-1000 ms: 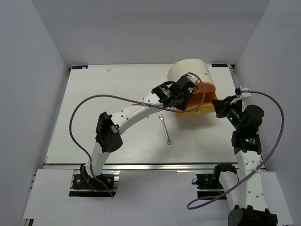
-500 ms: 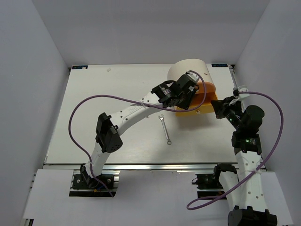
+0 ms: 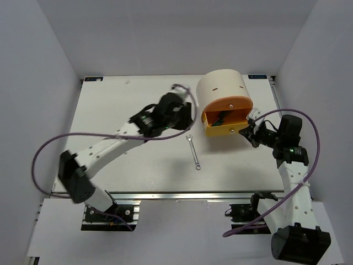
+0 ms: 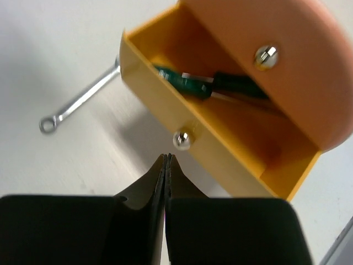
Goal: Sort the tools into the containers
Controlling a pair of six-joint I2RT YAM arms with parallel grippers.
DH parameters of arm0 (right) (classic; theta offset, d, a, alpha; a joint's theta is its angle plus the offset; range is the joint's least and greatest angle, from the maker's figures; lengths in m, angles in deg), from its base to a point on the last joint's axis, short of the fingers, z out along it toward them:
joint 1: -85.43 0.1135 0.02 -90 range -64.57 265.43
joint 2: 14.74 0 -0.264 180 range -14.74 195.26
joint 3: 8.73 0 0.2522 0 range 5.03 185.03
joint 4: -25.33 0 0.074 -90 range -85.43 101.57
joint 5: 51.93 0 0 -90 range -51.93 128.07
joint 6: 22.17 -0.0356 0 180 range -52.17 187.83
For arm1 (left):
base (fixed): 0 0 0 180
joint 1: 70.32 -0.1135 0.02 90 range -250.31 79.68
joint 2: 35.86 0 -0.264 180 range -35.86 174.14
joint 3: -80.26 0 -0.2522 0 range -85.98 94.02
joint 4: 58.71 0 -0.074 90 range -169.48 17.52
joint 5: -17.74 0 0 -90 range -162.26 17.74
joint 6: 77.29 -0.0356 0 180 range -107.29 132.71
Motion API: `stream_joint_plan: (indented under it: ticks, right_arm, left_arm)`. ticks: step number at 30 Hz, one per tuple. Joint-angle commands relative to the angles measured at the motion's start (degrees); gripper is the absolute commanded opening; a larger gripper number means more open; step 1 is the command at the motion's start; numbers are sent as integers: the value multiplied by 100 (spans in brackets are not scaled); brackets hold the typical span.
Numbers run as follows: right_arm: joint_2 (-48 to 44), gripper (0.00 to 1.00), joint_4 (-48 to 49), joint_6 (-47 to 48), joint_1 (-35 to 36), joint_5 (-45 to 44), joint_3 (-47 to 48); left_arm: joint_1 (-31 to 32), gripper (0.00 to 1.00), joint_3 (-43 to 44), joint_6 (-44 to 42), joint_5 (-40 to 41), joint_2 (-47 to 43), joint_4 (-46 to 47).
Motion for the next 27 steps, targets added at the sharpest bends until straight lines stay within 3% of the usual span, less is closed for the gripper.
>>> stream_joint_plan:
  ticks: [1, 4, 7, 11, 19, 27]
  right_arm:
    - [90, 0, -1012, 1689, -2, -304, 69]
    - [371, 0, -1020, 1927, 6, -595, 25]
    - [705, 0, -960, 2138, 33, -745, -53]
    - [1038, 0, 277, 1831, 199, -1043, -379]
    - [2365, 0, 1729, 901, 279, -1097, 77]
    - [3104, 0, 2310, 381, 498, -807, 754]
  left_arm:
    - [-446, 62, -1274, 842, -214, -1339, 1273]
    - [-455, 71, -2173, 1105, 129, -2087, 1390]
    - [-455, 72, -2692, 1334, 261, -2457, 1417]
    - [-455, 78, -3280, 1711, 402, -2677, 1732]
    - [-455, 83, -3475, 2196, 648, -2555, 1812]
    - [-447, 84, -3563, 2284, 622, -2519, 1944]
